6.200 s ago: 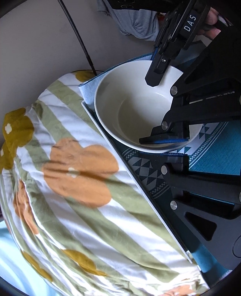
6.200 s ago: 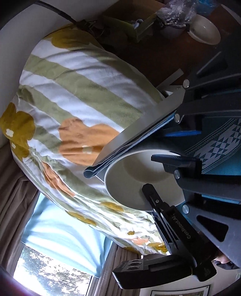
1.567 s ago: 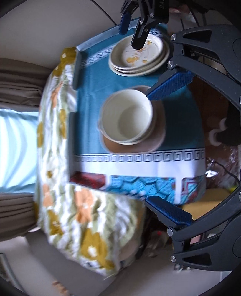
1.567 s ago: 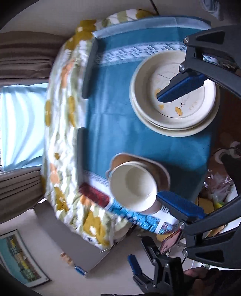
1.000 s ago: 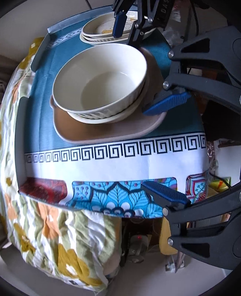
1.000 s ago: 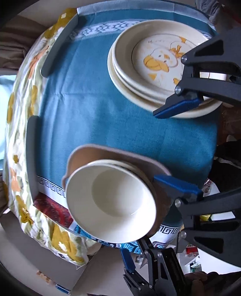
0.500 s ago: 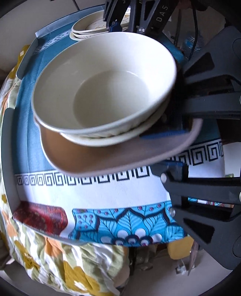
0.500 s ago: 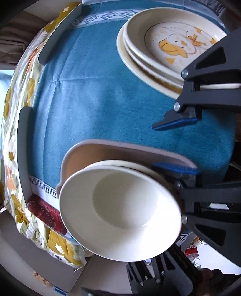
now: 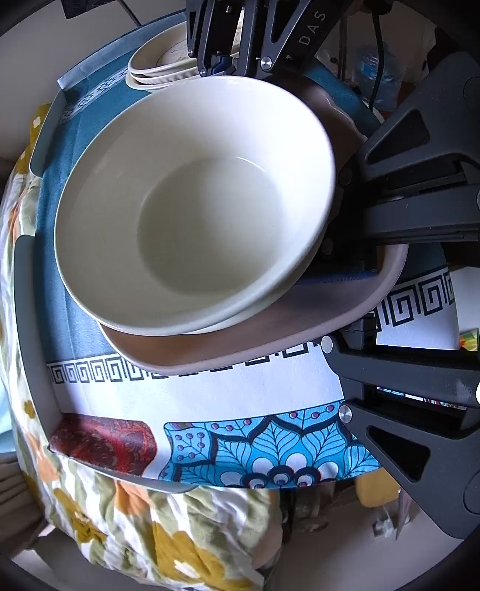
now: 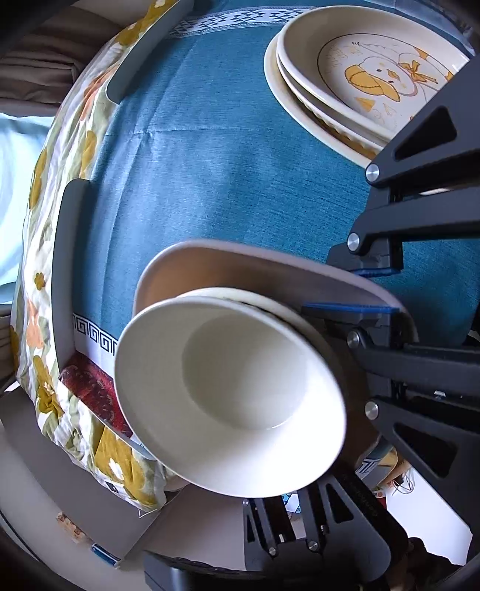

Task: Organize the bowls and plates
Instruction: 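Lift the mauve basin with nested bowls using both tools and carry it over the plate stack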

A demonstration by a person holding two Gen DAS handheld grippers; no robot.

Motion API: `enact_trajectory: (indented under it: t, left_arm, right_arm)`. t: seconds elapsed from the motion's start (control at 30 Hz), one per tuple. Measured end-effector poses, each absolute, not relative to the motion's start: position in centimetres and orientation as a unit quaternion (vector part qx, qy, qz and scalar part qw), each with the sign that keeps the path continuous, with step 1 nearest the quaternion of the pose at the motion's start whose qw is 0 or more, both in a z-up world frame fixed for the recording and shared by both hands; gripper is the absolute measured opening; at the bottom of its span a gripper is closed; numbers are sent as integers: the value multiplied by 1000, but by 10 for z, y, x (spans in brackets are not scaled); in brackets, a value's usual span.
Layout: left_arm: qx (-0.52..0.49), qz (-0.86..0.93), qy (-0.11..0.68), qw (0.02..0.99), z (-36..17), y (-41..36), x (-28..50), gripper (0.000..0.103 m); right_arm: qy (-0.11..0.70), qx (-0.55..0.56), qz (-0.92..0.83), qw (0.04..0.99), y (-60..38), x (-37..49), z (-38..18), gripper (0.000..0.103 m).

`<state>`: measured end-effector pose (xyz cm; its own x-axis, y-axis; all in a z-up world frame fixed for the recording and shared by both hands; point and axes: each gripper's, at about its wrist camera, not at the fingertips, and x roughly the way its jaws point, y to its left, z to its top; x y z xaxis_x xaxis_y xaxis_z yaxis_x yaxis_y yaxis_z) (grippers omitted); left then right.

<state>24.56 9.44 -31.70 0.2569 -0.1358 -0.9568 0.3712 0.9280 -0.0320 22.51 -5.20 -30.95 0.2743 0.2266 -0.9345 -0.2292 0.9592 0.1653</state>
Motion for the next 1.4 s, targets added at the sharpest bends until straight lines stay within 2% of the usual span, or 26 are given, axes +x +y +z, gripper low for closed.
enact_trajectory:
  t: [0.5, 0.9, 1.13, 1.4]
  left_arm:
    - [127, -172, 548, 809, -270, 77, 256, 9]
    - [144, -199, 509, 825, -210, -13, 232, 9]
    - [127, -204, 521, 819, -214, -77, 202, 9]
    - [121, -206, 542, 805, -246, -127, 180, 9]
  right_arm:
    - [547, 28, 126, 827, -70, 220, -273, 11]
    - [527, 42, 93, 844, -150, 186, -216, 11]
    - [535, 42, 83, 840, -214, 157, -215, 11]
    - [555, 54, 71, 827, -261, 138, -243, 11]
